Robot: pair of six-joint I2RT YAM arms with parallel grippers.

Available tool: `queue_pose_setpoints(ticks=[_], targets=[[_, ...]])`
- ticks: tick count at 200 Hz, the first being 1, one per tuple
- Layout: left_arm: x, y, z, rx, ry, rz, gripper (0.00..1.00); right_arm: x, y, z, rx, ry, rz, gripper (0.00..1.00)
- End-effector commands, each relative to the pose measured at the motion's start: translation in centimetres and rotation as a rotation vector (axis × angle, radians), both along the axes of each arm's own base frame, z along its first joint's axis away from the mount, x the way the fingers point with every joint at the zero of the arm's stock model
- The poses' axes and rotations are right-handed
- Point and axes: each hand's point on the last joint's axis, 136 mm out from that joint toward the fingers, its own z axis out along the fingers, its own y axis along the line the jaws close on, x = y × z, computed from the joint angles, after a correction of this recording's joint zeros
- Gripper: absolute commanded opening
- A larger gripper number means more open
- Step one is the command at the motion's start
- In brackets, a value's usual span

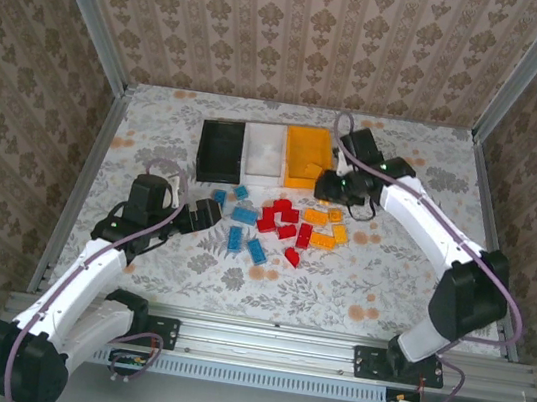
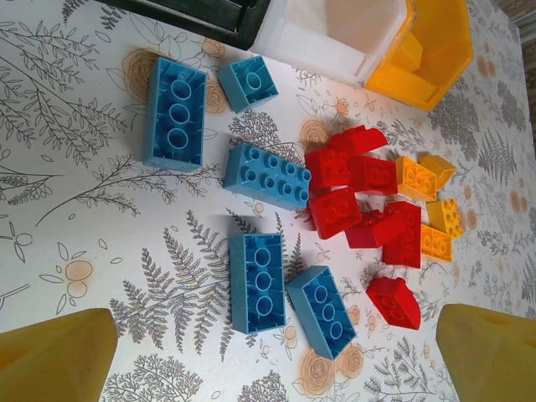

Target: Sort the legos into containers by color

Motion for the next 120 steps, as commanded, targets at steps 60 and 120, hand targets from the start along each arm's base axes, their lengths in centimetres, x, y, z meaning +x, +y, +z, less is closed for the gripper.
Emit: queue_pose_setpoints(ticks=[60, 120], targets=[[-1.8, 1.4, 0.3, 0.016, 0.010, 0.020, 1.00, 12.5, 4.1, -2.9, -0.069, -0.025, -0.031, 0.34], [-1.7, 1.8, -0.6, 0.002, 0.022, 0.024, 1.00, 16.2, 3.2, -6.9, -0.167, -0.006, -0.072, 0.36]])
